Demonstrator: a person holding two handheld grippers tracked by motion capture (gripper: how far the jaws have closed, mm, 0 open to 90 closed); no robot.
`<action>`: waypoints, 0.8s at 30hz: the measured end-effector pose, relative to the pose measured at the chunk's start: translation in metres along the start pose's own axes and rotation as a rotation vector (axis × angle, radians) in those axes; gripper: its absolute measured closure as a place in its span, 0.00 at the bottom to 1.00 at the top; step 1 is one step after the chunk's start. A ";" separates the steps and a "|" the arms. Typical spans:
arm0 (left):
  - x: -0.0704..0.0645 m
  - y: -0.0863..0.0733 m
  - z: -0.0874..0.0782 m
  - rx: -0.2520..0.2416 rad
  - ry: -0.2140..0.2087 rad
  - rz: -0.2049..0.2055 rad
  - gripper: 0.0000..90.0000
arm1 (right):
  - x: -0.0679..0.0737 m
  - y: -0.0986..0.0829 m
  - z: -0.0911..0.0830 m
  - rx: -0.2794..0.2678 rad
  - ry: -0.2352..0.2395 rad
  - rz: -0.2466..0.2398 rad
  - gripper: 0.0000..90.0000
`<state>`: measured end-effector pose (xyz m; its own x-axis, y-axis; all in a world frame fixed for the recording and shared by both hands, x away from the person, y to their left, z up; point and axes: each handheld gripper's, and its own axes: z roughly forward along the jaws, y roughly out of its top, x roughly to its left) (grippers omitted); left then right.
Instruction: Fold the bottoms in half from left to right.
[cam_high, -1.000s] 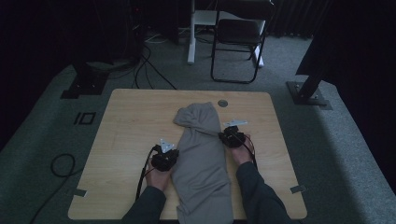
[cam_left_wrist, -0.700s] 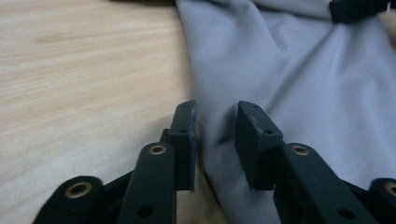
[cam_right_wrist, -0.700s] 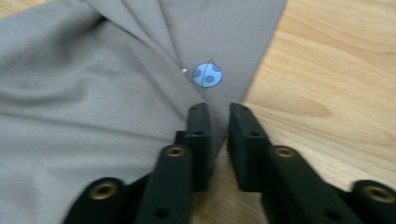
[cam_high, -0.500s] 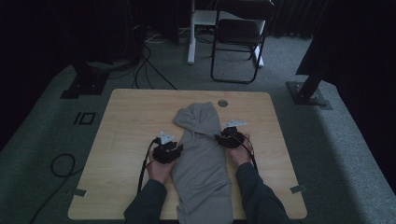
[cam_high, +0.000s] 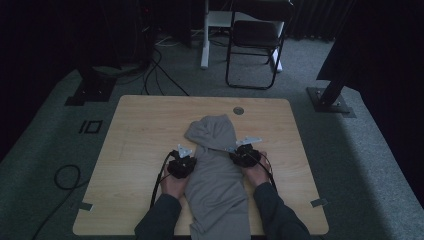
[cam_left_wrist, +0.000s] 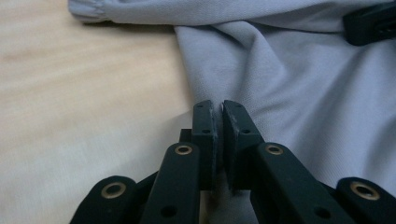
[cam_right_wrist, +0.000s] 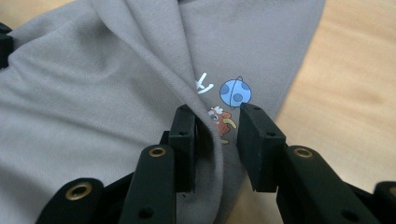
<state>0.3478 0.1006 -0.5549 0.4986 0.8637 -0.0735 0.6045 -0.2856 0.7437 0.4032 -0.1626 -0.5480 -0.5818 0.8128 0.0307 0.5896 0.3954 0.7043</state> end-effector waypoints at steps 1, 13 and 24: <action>-0.003 -0.004 -0.004 0.000 -0.006 0.013 0.93 | 0.004 -0.005 -0.005 0.005 0.008 -0.009 0.75; 0.000 -0.014 -0.015 -0.042 0.027 0.015 0.82 | 0.037 0.022 -0.008 -0.027 0.060 -0.154 0.66; -0.006 -0.014 -0.014 -0.016 0.054 0.052 0.95 | 0.066 0.061 0.026 -0.015 0.050 -0.273 0.98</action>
<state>0.3278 0.1047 -0.5556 0.4945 0.8692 0.0013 0.5683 -0.3244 0.7562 0.4152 -0.0739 -0.5211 -0.7451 0.6547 -0.1272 0.3991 0.5906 0.7014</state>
